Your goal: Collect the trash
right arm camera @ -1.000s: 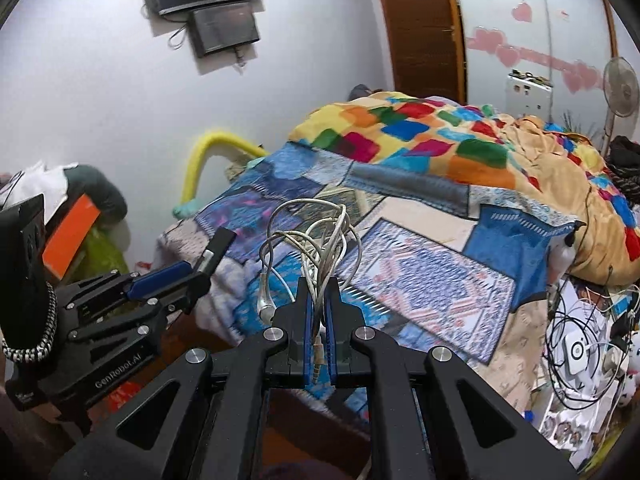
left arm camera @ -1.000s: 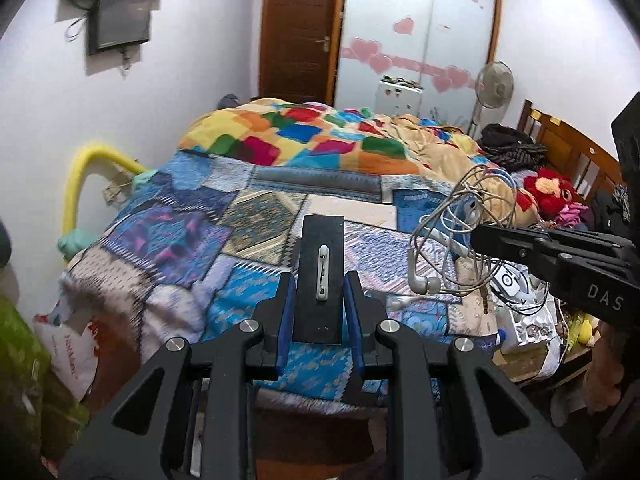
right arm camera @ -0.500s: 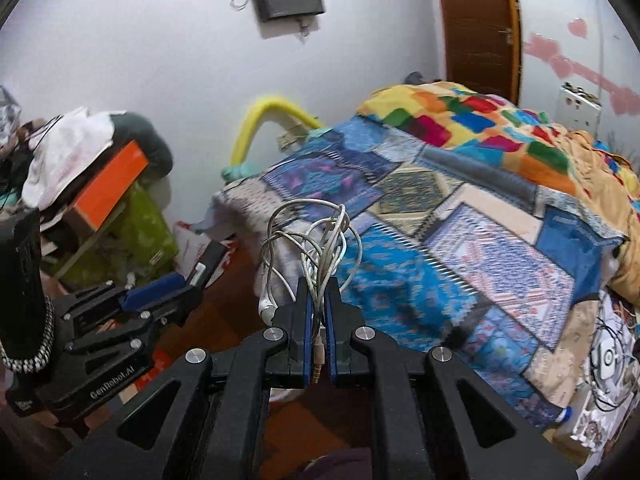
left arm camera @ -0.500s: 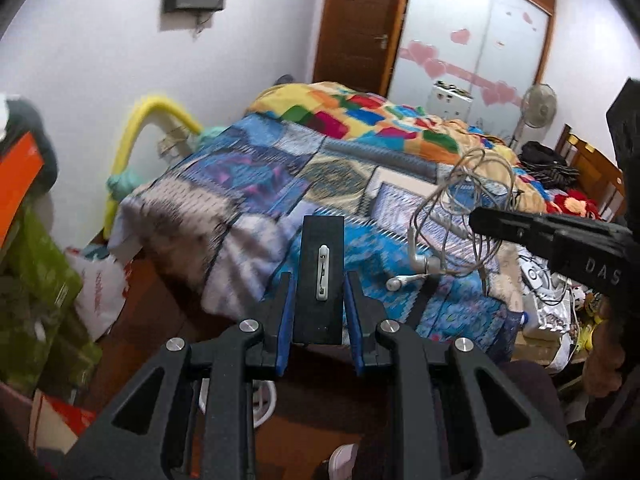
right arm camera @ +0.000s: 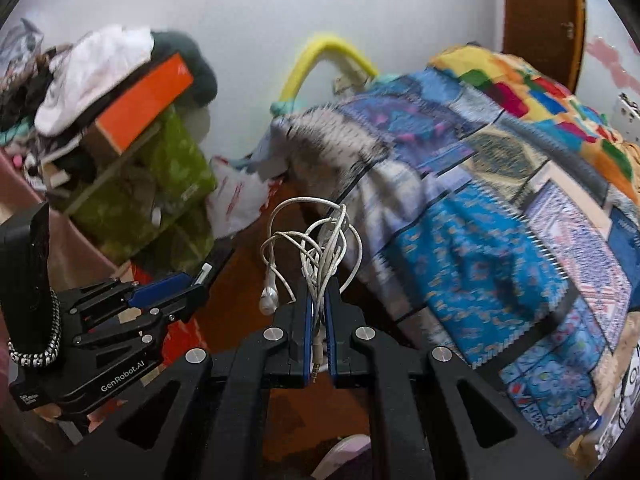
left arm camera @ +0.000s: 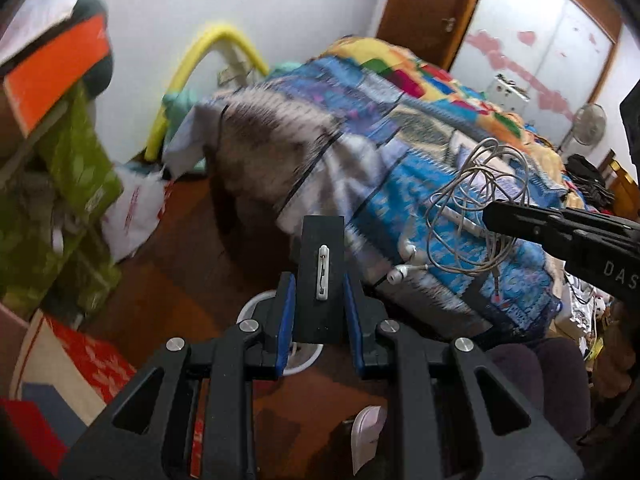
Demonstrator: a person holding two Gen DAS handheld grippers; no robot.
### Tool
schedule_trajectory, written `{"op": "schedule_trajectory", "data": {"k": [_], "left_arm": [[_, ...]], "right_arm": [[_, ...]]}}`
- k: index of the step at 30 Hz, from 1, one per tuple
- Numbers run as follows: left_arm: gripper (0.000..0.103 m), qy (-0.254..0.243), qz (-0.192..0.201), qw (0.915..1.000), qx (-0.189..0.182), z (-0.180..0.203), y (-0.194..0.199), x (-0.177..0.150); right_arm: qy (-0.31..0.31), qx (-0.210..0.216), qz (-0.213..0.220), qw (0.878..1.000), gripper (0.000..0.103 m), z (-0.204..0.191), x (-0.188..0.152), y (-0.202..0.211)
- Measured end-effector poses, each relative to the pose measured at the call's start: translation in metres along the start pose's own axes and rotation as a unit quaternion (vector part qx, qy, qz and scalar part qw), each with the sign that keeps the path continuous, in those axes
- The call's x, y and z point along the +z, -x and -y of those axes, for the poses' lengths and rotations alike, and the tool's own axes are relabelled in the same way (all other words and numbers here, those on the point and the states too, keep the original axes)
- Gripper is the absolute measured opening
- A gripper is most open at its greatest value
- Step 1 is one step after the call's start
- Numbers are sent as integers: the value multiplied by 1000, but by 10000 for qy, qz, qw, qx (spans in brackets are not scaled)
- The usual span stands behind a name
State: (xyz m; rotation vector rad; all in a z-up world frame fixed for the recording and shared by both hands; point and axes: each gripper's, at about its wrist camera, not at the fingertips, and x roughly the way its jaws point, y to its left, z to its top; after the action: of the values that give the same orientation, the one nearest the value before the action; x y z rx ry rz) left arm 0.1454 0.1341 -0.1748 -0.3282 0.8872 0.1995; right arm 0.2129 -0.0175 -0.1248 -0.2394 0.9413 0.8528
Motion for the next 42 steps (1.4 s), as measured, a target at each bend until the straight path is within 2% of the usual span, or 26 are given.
{"op": "schedule_trajectory", "data": {"k": [6,13,20,22,24,25,27,28,36,42], "left_arm": [[24,434,-487,9978,125,-34,-39,-28],[24,768,-1160,9900,221,-60,-93,-53],[24,985,-1538,9828,255,-72,-126,-58],[24,1029,-1593,9815,245,-73,-134,-55],[24,1068,-1630,9806,223,-74,-140,-51],[24,1083,-1639,9803,208,-74,-143,-50],[24,1108,-1613,9805,158,-73,-147,-44],[24,1103,-1609,9807,135,-73,-149,-42],[25,922,-1696,9808,286,-59,-164,-22],[25,822,-1492,9850,277,-48,-136,-14]], "right_arm": [[174,67,-589,9981,6,-16,-5,-53],[253,115,-1448,9891,6,-24,-12,-125],[114,259,-2027,9788,6,-20,-11,-180],[84,312,-2259,9736,12,-17,-10,-192],[0,423,-2416,9695,22,-14,-8,-200],[-34,440,-2436,9689,25,-13,-6,-201],[-45,444,-2390,9700,37,-11,-4,-199],[-48,449,-2345,9711,39,-9,-3,-197],[-60,434,-2059,9776,40,6,4,-174],[-45,276,-1676,9855,40,16,3,-137]]}}
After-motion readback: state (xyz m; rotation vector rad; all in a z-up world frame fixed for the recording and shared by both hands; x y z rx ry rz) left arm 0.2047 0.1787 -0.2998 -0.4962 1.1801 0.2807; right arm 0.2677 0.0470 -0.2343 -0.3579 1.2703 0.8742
